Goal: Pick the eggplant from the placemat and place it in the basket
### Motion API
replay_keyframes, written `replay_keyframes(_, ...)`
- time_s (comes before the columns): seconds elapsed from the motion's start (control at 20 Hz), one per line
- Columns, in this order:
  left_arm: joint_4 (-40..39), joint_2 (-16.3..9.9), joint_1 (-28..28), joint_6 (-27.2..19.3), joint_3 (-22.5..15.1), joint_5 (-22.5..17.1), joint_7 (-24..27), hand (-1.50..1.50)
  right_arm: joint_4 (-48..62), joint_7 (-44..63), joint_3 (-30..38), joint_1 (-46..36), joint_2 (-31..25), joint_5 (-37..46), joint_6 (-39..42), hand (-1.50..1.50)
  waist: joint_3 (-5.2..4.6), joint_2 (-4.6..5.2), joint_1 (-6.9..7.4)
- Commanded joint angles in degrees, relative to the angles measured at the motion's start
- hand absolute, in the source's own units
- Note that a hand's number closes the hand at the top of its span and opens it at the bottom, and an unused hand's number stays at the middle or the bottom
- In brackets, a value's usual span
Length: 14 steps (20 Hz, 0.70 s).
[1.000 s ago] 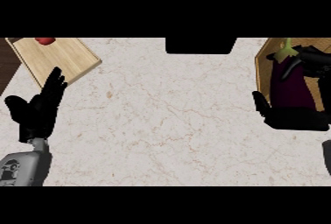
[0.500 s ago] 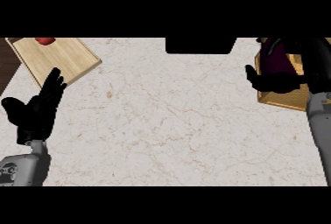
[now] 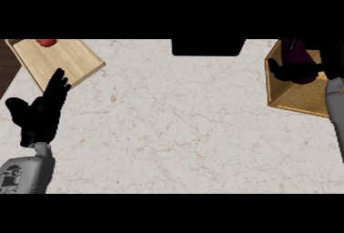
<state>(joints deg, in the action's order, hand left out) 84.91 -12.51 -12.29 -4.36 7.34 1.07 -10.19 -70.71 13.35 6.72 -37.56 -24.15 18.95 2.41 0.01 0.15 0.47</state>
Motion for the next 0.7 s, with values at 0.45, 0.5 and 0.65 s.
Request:
replay_keyframes(0.45, 1.5, 0.0, -0.4, 0.4, -0.1, 0.5, -1.3, 0.00, 8.5, -19.1, -6.2, -3.0, -13.1, 14.7, -0.3, 1.50, -0.17, 0.21, 0.63)
replay_keyframes(0.5, 1.5, 0.0, -0.4, 1.3, -0.5, 0.0, -1.0, 0.00, 9.0, -21.6, -7.2, -3.2, -12.6, 16.8, -3.3, 1.50, -0.06, 0.53, 1.38)
replay_keyframes(0.65, 1.4, 0.8, 0.9, 1.0, -0.8, 0.2, -0.1, 0.00, 11.4, -28.6, -7.1, -0.6, -14.4, 20.7, -10.2, 1.50, 0.06, 0.39, 0.72)
